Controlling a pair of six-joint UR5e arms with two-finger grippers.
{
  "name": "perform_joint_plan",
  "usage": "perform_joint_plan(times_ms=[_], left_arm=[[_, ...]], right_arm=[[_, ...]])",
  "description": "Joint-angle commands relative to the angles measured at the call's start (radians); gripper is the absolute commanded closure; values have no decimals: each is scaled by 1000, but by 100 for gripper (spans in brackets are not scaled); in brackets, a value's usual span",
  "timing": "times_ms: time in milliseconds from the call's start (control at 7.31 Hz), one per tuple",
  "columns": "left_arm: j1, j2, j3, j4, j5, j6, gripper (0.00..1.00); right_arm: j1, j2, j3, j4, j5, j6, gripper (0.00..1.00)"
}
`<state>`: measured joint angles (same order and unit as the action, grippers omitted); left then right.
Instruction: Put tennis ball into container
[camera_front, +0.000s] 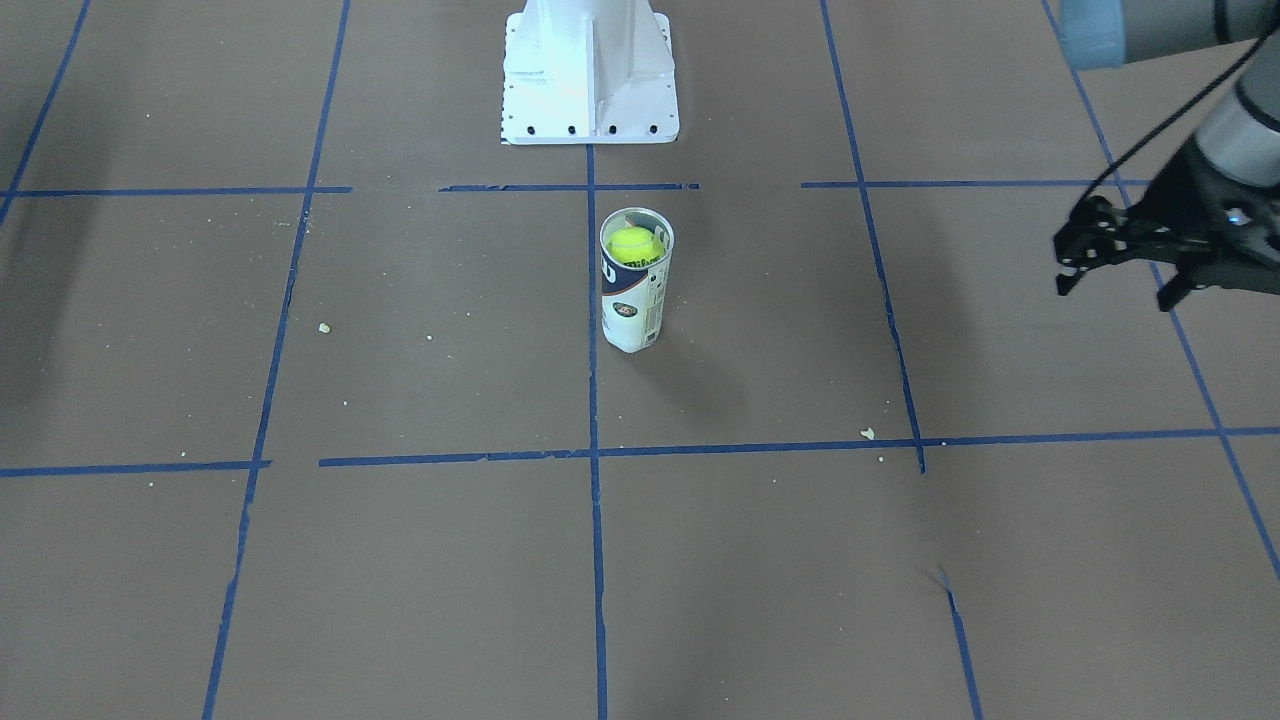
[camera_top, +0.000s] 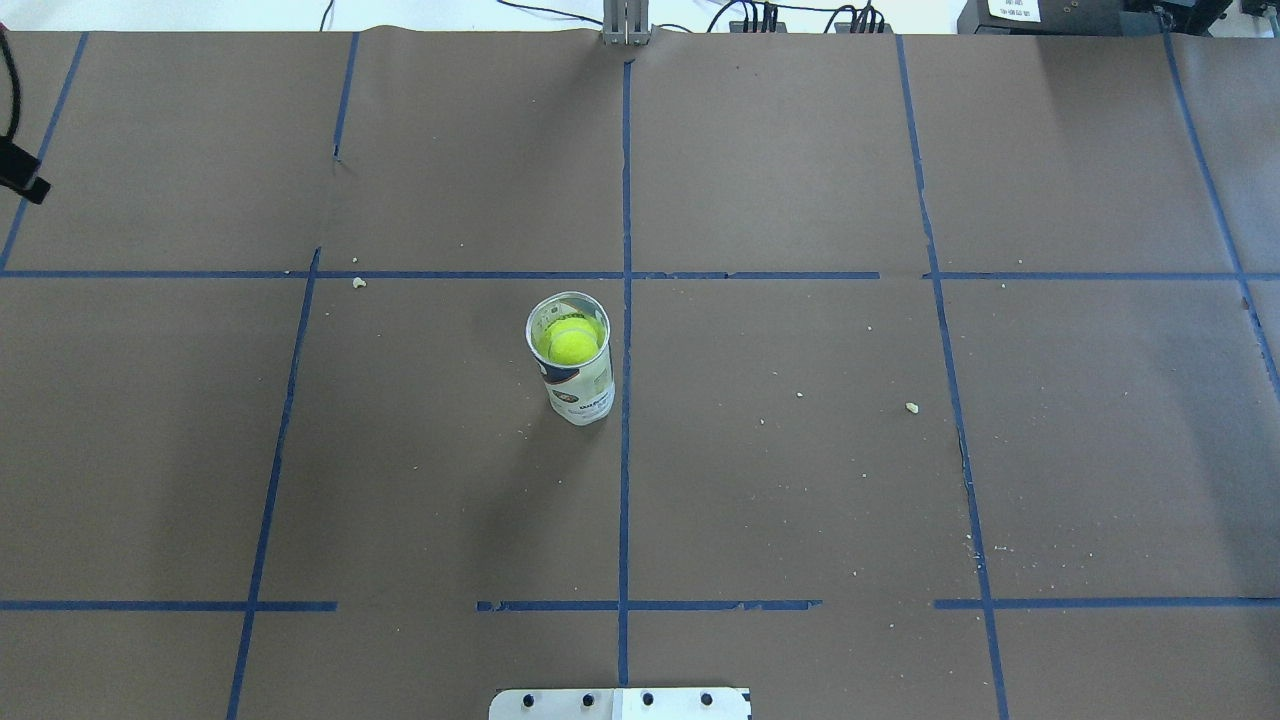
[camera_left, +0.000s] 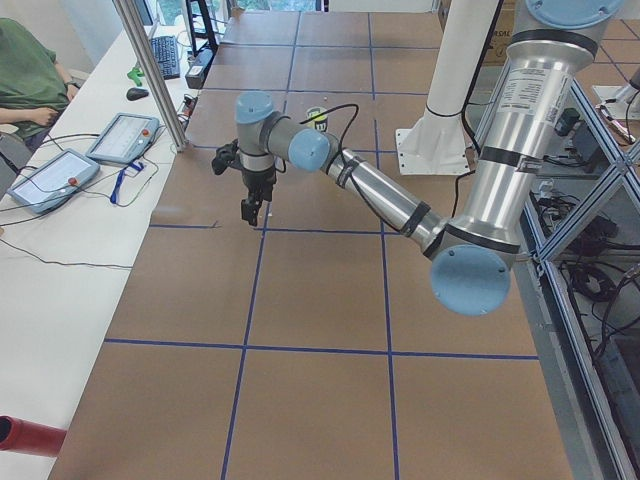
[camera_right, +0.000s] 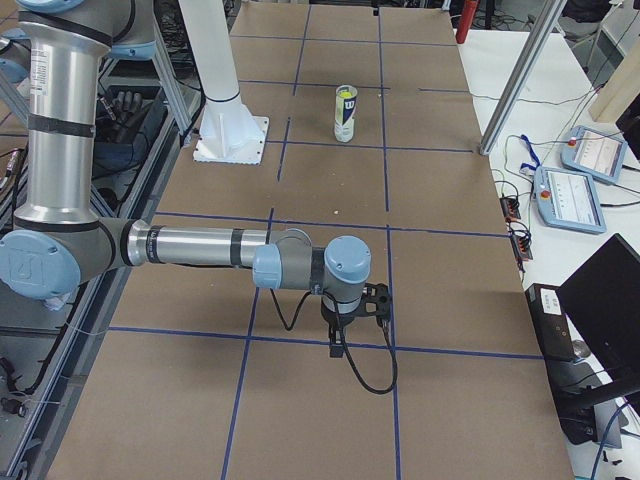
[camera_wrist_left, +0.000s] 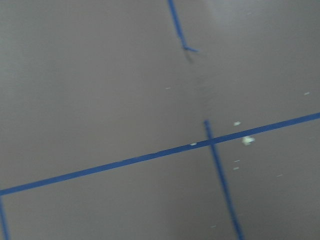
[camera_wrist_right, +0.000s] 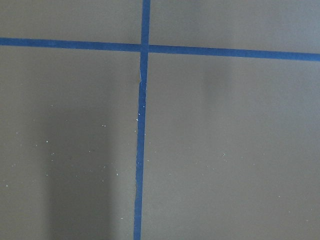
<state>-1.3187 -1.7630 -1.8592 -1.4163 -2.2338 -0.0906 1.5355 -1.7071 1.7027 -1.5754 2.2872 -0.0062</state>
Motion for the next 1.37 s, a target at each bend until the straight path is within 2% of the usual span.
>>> perform_joint_plan(times_ms=[0,137,274,411,547,1232], left_arm=[[-129,123,148,-109,-18,190,0],[-190,198,147,-127,-18,196,0],[-217,227,147,-118,-35,192,0],[-220,265,172,-110,-170,187,0],[-224,276,166,-115,-209,192,0],[-224,295,155,-115,-205,190,0]], right_arm=[[0,0,0,0,0,0,0],[0,0,0,0,0,0,0],[0,0,0,0,0,0,0],[0,0,0,0,0,0,0],[0,0,0,0,0,0,0],[0,0,0,0,0,0,0]])
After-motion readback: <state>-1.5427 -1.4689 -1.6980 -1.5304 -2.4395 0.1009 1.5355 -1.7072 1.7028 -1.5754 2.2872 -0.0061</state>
